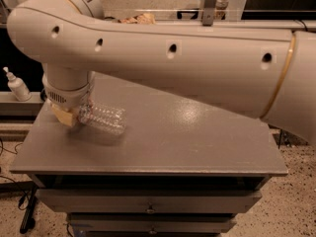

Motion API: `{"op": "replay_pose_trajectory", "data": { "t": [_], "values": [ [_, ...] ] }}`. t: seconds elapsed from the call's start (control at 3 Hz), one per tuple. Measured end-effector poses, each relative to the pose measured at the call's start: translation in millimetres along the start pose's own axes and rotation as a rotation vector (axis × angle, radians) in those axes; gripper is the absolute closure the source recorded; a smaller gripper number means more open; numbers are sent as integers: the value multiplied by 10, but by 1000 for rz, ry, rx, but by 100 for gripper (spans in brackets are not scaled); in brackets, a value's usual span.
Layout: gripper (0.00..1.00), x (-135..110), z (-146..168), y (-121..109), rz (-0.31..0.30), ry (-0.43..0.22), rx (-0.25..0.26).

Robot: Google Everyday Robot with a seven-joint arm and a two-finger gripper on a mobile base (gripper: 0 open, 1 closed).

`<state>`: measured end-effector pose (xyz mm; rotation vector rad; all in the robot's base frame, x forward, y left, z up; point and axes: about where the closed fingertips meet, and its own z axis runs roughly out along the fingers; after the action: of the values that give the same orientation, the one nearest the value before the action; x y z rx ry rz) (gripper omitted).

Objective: Move water bottle near brown chip bag

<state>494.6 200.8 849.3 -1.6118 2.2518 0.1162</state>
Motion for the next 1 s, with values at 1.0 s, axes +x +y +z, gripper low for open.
{"op": "replay_pose_trajectory", "data": {
  "t": [1.0],
  "values": [
    [100,29,-732,-955,103,-548,-116]
  ]
}}
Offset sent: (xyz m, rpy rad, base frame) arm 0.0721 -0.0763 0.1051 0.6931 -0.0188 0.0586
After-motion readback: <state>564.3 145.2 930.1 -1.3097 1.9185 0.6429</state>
